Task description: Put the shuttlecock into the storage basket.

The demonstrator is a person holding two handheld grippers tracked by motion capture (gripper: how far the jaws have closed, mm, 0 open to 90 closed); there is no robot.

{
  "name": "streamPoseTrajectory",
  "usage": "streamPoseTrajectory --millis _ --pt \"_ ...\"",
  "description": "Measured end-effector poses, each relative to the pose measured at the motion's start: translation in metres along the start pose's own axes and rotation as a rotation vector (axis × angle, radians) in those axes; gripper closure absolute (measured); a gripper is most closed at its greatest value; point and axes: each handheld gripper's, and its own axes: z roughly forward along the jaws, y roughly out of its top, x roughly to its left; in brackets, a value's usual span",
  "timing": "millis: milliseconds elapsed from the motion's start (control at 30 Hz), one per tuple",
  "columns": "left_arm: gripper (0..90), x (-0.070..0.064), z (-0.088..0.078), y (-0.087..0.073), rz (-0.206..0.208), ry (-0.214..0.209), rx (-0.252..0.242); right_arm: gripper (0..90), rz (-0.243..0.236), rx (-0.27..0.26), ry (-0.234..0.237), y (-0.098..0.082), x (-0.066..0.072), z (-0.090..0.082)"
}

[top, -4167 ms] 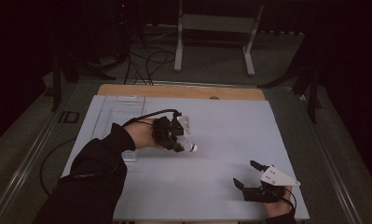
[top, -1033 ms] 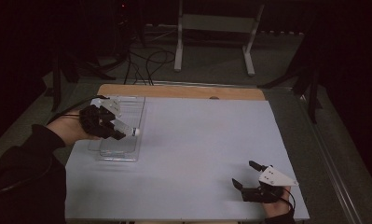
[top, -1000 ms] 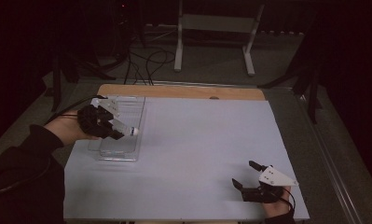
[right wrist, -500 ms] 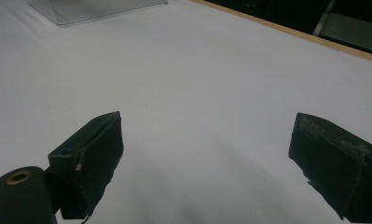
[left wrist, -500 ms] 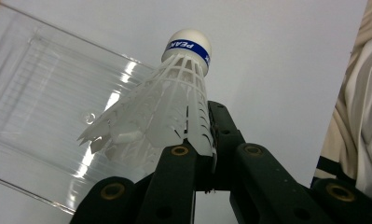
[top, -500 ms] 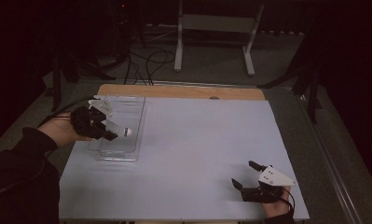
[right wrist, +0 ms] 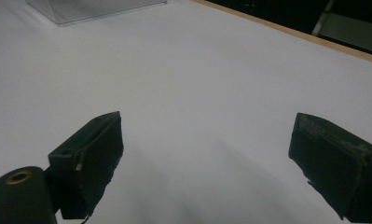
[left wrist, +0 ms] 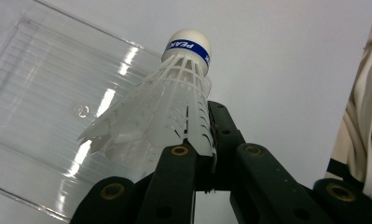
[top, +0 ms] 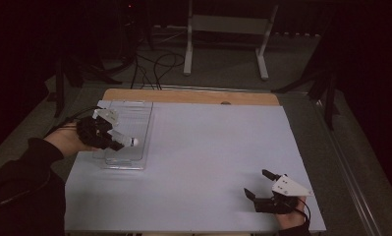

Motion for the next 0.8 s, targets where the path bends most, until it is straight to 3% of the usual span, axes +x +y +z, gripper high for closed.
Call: streamPoseTrajectory --millis 433,800 --pt "89.6 0.008 0.025 -0.006 -0.008 -0.013 0.032 9.9 -0.004 0.001 -0.001 0.0 0.0 0.0" --pt "89.5 0.012 0.039 -0.009 -0.015 -0.037 0.03 10.3 -0.003 0.005 -0.003 0.0 0.0 -0.001"
